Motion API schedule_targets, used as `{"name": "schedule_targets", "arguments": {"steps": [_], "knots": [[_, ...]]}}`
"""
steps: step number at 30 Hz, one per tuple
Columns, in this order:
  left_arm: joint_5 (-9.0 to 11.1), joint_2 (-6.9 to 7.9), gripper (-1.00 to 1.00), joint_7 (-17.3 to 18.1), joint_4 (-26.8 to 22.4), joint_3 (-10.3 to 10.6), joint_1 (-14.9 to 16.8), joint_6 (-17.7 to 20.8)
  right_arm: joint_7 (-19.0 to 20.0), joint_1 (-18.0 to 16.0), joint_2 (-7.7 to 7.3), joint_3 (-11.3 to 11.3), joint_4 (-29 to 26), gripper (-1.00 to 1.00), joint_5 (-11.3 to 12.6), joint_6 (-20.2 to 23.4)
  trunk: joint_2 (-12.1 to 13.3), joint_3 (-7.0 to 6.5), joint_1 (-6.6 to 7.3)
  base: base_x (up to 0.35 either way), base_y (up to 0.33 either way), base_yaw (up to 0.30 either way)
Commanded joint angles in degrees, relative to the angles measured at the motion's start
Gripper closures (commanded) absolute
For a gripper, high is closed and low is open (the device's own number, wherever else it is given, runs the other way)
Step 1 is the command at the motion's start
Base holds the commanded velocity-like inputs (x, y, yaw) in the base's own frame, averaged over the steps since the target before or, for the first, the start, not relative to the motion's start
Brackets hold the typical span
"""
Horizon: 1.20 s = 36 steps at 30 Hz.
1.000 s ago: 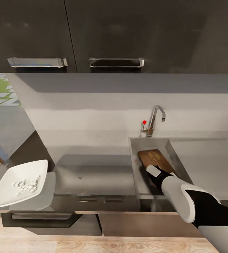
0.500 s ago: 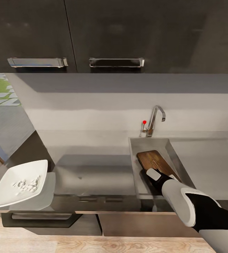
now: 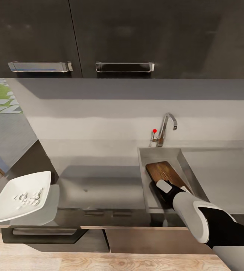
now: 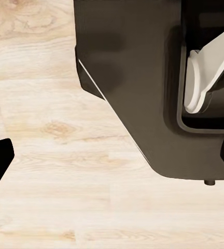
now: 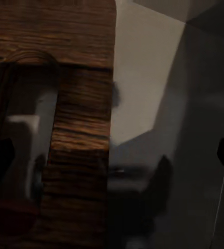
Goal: In the kitchen, take the Vidalia onion out of the sink, dice it on the chopping board with the paring knife, put the diced onion into the bowl on the countertop, then place both the paring knife and the chopping board into the sink.
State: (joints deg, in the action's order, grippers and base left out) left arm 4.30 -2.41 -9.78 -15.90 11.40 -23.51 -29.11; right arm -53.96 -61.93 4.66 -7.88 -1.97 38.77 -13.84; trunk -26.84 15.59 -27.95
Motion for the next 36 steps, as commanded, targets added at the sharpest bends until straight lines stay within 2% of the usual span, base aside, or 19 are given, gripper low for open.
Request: {"name": "schedule_targets", "arguments": {"steps": [1,6,9,12,15,18,21,23,25,32,34,36], "knots": [[0.45,0.03,-1.00,-0.32,-0.10,0.48,-0.03,-0.07,-0.22,-0.03,0.05,-0.55,-0.25,-1.00,-0.19,-0.31,-0.09,0.09,-0.03,0.000,0.000,0.000],[0.45,0.03,-1.00,-0.30,-0.10,0.47,-0.03,-0.07,-0.56,-0.03,0.24,-0.55,-2.48,-1.00,-0.26,0.16,-0.09,0.09,-0.03,0.000,0.000,0.000],[0.45,0.03,-1.00,-0.32,-0.10,0.48,-0.04,-0.07,-1.60,-0.03,0.49,-0.26,-9.47,-1.00,-0.35,1.15,-0.09,0.09,-0.03,0.000,0.000,0.000],[0.45,0.03,-1.00,-0.33,-0.11,0.47,-0.04,-0.07,-8.06,-0.03,1.10,0.71,-18.63,-1.00,-0.33,7.56,-0.09,0.09,-0.03,0.000,0.000,0.000],[0.45,0.03,-1.00,-0.29,-0.13,0.47,-0.03,-0.11,-15.48,-0.03,3.03,1.11,-31.14,-1.00,-0.30,14.59,-0.09,0.09,-0.03,0.000,0.000,0.000],[0.45,0.03,-1.00,-0.28,-0.18,0.47,-0.04,-0.21,-18.74,-0.03,4.45,1.26,-37.37,-1.00,-0.28,20.36,-0.09,0.09,-0.03,0.000,0.000,0.000],[0.45,0.03,-1.00,-0.29,-0.17,0.47,-0.04,-0.20,-19.18,-0.03,5.03,2.16,-38.96,-1.00,-0.28,23.86,-0.09,0.09,-0.03,0.000,0.000,0.000],[0.45,0.03,-1.00,-0.27,-0.15,0.47,-0.04,-0.17,-19.23,-0.03,5.09,5.67,-39.31,-1.00,-0.27,24.72,-0.09,0.09,-0.03,0.000,0.000,0.000],[0.45,0.03,-1.00,-0.28,-0.17,0.47,-0.04,-0.17,-19.25,-0.03,5.08,7.86,-39.39,-1.00,-0.27,24.97,-0.09,0.09,-0.03,-0.124,0.000,0.000],[0.45,0.03,-1.00,-0.28,-0.18,0.47,-0.04,-0.14,-18.86,-0.03,5.17,9.16,-39.44,-1.00,-0.27,25.12,-0.09,0.09,-0.03,-0.311,0.000,0.000],[0.45,0.03,-1.00,-0.29,-0.16,0.47,-0.04,-0.14,-17.24,-0.03,5.18,9.58,-39.43,-1.00,-0.27,25.25,-0.09,0.09,-0.03,-0.344,0.000,0.000],[0.45,0.03,-1.00,-0.28,-0.16,0.47,-0.04,-0.10,-14.96,-0.03,5.15,11.35,-39.43,-1.00,-0.27,25.63,-0.09,0.09,-0.03,-0.345,0.000,0.000]]}}
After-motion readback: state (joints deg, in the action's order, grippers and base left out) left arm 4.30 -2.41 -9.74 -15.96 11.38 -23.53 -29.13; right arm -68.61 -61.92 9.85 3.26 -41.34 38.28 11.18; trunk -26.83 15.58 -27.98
